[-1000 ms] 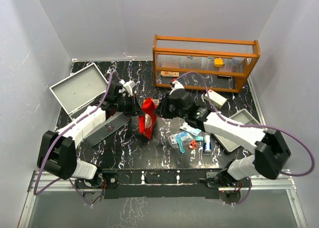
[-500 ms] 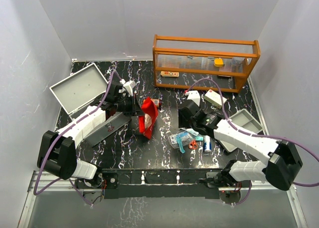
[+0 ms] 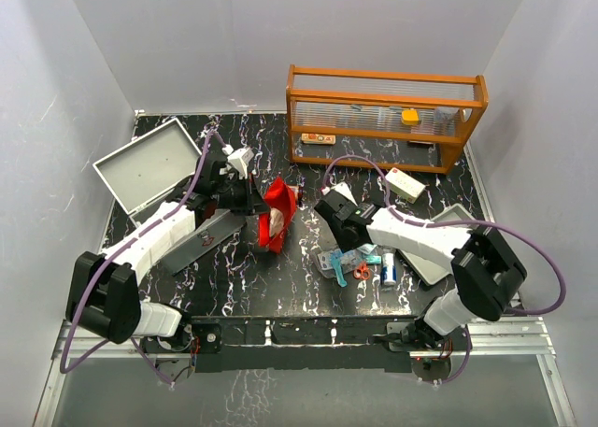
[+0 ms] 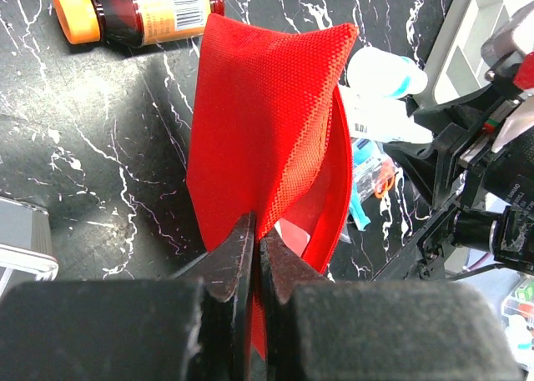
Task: Organize the medicine kit
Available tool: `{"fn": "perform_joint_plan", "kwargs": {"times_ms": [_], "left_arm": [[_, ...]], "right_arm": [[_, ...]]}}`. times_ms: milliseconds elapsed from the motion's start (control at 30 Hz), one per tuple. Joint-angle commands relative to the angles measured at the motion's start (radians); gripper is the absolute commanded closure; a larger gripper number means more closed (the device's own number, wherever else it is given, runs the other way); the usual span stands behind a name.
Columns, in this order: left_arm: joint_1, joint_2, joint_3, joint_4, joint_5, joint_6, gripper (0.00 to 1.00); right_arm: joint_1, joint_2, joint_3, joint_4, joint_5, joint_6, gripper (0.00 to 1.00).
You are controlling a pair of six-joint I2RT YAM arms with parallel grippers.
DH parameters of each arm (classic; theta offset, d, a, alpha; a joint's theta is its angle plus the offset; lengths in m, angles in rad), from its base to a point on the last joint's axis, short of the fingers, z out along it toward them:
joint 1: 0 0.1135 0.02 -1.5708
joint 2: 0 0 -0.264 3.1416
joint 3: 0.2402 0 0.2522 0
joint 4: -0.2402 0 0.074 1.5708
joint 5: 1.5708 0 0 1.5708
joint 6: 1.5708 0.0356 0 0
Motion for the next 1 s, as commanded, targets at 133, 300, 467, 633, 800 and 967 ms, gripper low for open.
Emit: {"fn": "perform_joint_plan", "kwargs": {"times_ms": [133,300,467,633,800,967], "left_arm": [[-0.003,-0.044,-0.045,0.038,-0.018,0.03,1.0],[-0.003,-0.029,-0.036,0.035,-0.017,0.038,1.0],[-0.003,-0.022,-0.035,0.043,-0.013,0.033,1.0],[-0.004,-0.017,-0.034,0.046,-0.009,0.035,1.0],[-0.003,-0.017,-0.034,0.046,-0.008,0.033,1.0],[-0.003,-0.017,-0.034,0.046,-0.012,0.034,1.0]], "right_arm": [[0.005,0.028,0.038,0.018,-0.086,-0.115,0.57],[0.007,0.062,0.028,0.021,-0.043,-0.117,0.53],[0.007,0.106,0.039,0.024,0.029,-0.122,0.56],[0.008,0.128,0.046,0.027,0.005,-0.143,0.69],[0.008,0.123,0.055,0.04,-0.008,-0.142,0.82],[0.007,0.11,0.07,0.042,-0.019,-0.133,1.0]]}}
